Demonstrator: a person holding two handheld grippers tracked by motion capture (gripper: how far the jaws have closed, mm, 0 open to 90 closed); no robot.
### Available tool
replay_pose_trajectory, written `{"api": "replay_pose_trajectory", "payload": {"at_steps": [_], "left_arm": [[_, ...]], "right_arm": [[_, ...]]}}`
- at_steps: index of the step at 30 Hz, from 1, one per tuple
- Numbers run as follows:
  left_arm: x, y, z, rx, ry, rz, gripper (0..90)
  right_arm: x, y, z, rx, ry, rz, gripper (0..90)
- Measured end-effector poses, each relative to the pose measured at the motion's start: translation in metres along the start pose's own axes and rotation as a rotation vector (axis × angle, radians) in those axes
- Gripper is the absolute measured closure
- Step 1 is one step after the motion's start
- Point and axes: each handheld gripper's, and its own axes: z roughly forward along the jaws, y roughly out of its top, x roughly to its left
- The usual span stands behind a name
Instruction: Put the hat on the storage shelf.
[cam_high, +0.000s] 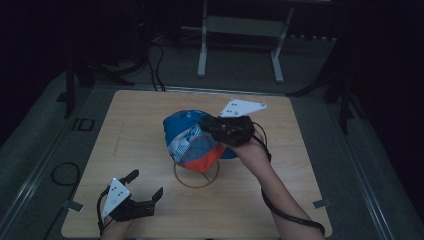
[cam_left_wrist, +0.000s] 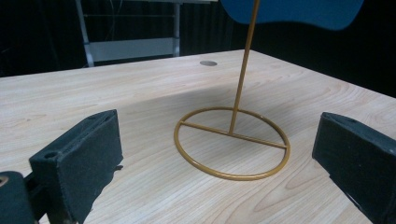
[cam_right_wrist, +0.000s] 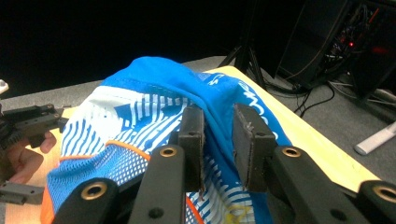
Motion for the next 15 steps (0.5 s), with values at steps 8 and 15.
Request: {"api": "replay_pose_trajectory", "payload": {"at_steps": [8,15], "left_arm": [[0.000,-0.001,0.001,0.006,-0.003,0.005,1.8],[-0.001,-0.001,0.001,0.007,-0.005,-0.003,1.8]], "right_arm": [[-0.002,-0.013,-0.013,-0.016,0.011,0.022,69.3],[-0.008,-0.017,-0.027,-0.049,-0.001,0.045,63.6]]}}
